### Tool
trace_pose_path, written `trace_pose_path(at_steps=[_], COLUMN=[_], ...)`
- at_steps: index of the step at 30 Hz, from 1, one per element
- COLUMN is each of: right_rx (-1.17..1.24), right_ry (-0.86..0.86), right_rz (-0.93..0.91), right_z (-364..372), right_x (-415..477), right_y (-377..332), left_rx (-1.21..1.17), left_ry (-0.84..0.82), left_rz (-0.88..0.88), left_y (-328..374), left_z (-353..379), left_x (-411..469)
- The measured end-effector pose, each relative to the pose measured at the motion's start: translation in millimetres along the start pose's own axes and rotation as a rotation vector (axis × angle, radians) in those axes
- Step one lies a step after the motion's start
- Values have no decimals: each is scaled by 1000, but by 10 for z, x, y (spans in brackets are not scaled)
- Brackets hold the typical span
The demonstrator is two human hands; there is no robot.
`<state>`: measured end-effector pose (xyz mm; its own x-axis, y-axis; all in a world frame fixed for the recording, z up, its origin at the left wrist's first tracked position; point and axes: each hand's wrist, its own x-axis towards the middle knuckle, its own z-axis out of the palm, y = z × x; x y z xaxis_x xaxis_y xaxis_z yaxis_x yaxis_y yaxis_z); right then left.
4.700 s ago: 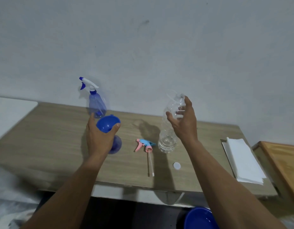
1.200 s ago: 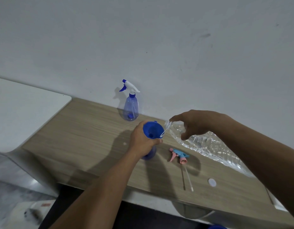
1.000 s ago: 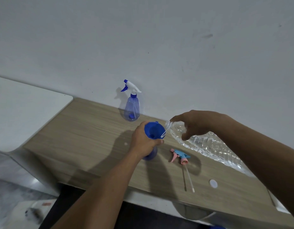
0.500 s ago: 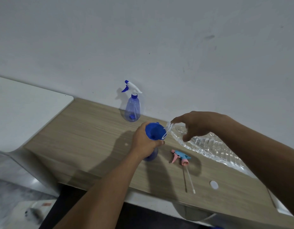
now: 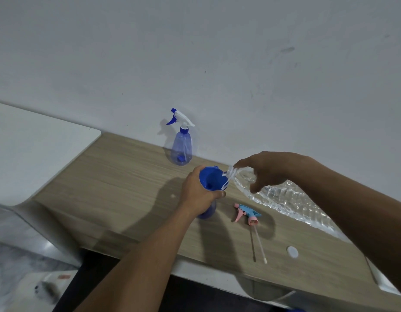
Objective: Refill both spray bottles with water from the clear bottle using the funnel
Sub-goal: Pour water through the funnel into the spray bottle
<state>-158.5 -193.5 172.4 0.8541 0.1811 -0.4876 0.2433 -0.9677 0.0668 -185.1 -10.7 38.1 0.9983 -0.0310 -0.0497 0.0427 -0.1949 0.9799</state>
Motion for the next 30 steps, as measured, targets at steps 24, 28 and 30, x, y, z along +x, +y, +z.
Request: trace_pose_path(at_steps=[24,28,30], right_rx=[-43,-48,-45], right_ry=[-16,-16,-16], right_rz=[6,9,10], right_z=[-48,-52,-51], right_x=[-40,-48,-53], right_y=[-46,-40,-29], left_rx=[36,29,28], left_ry=[8,4,9], left_rz=[-16,-10,-1], left_y=[-41,-47,-61], left_z=[14,16,22], left_x=[35,33,39])
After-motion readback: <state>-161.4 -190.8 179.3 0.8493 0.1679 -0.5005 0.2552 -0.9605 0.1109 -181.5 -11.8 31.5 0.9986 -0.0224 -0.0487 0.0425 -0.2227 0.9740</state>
